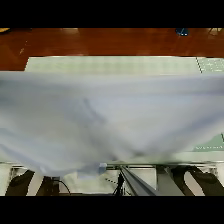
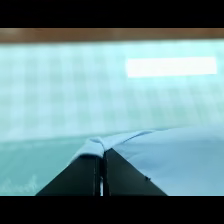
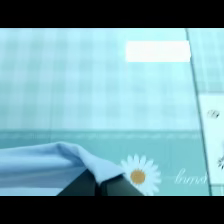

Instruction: Fold the shirts.

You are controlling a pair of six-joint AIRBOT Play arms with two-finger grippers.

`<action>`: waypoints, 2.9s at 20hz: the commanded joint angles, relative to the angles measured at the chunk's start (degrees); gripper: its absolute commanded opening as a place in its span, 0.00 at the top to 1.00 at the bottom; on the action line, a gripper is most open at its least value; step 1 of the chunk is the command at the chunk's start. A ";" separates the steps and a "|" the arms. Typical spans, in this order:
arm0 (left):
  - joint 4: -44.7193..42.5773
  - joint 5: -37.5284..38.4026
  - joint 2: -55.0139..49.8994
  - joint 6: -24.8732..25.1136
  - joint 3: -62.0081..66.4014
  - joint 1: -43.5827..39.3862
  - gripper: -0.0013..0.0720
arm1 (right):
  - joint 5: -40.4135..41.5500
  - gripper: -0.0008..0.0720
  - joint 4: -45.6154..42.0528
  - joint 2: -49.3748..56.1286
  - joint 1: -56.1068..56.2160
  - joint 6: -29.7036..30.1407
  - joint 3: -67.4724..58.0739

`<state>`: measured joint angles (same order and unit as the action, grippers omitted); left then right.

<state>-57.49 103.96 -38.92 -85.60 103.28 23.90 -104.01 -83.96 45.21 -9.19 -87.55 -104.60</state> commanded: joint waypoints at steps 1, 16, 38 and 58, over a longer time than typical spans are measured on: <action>2.97 -1.81 -3.96 1.33 -15.63 -0.04 0.95 | -1.84 0.94 1.57 10.12 0.83 2.10 6.43; -3.78 -68.02 -42.51 5.84 -29.00 -24.87 0.95 | 52.00 0.94 8.74 47.19 0.81 -1.64 9.73; -2.71 -39.63 -49.07 5.81 -26.58 -23.82 0.95 | 34.45 0.94 5.14 52.09 -5.07 2.84 9.57; -2.93 -19.30 -45.27 5.84 -29.29 -16.09 0.45 | 4.17 0.42 -8.50 47.10 -9.27 7.10 9.40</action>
<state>-60.20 78.08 -87.90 -79.77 74.37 4.71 -87.90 -87.20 95.85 -15.77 -80.99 -95.15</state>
